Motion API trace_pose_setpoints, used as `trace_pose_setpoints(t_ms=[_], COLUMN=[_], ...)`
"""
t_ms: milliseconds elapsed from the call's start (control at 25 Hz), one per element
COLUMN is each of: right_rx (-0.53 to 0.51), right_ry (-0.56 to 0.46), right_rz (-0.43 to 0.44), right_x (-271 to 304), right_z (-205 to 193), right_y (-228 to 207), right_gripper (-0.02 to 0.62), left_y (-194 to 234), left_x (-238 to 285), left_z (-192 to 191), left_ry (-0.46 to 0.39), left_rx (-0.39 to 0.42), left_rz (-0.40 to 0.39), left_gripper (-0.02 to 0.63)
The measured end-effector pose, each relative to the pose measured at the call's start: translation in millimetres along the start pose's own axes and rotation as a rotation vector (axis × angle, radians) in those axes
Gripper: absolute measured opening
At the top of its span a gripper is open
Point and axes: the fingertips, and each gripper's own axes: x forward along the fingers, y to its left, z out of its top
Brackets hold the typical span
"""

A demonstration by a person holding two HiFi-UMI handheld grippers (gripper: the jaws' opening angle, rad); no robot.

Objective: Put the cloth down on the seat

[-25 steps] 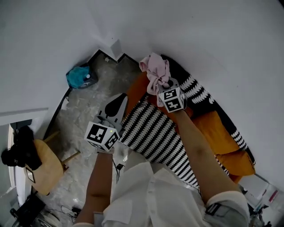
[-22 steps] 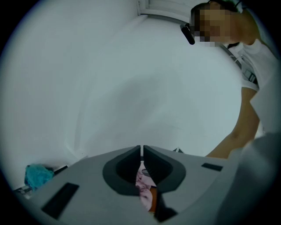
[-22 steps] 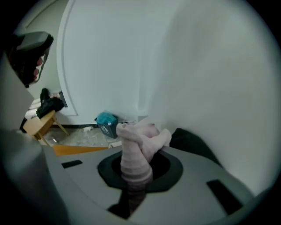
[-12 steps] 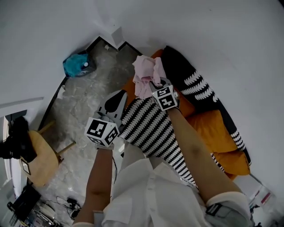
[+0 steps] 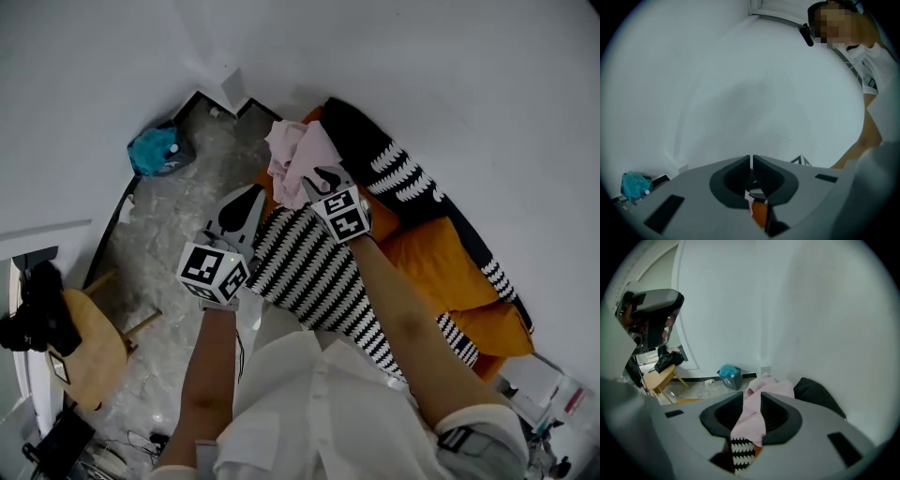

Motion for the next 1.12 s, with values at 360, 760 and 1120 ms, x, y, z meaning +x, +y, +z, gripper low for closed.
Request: trace_pose_setpoints(t_ms=[360, 760, 1120], right_rx=[0.042, 0.213, 0.268], right_ry=[-0.144, -0.273, -0.434], right_rz=[-0.025, -0.12, -0.195], right_x=[-80, -191, -316], right_z=[26, 1, -15], right_y=[19, -9, -26], right_gripper=[0.129, 0.129, 0.122], left_y=[-31, -81, -134], left_x=[-21, -48, -84], left_z=[22, 45, 70], left_ry=[-0.023, -0.048, -0.104], left_rx=[0.031, 0.078, 0.131], left_rz=[-0.023, -0.051, -0.054], left_gripper=[0.032, 0.032, 0.032])
